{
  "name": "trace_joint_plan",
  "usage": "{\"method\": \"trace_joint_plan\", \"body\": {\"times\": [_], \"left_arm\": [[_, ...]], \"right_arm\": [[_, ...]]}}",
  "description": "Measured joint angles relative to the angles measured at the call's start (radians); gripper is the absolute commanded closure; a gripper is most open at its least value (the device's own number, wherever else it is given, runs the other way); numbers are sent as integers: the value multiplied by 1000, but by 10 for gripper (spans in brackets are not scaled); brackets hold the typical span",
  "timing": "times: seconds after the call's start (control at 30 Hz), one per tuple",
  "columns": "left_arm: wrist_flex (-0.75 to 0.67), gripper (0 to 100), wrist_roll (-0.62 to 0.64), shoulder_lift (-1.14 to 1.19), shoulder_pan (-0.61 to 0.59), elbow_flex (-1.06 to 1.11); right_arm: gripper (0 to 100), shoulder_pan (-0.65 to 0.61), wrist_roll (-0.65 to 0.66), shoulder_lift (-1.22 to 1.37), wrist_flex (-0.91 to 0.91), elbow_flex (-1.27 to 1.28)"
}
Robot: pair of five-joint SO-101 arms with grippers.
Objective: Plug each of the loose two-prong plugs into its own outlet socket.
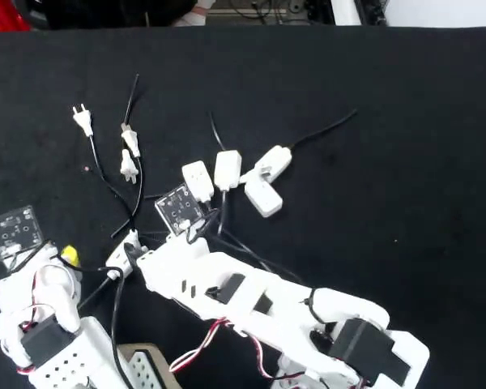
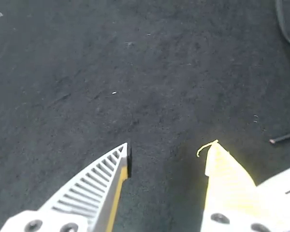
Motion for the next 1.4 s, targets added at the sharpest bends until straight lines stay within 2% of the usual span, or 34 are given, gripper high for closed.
{"method": "trace_joint_plan", "body": {"times": [0.17, 0.43, 0.77, 1.1, 1.4], "left_arm": [[0, 744, -21, 0, 43, 9], [0, 744, -35, -2, 49, 18], [0, 744, -35, 0, 49, 18], [0, 744, -35, 0, 49, 18], [0, 744, -35, 0, 49, 18]], "right_arm": [[986, 0, 2, 0, -63, 0], [986, 18, 89, 81, -166, 0], [986, 18, 233, 296, -446, -2], [986, 17, 292, 308, -474, -2], [986, 71, 330, 310, -474, 5]]}}
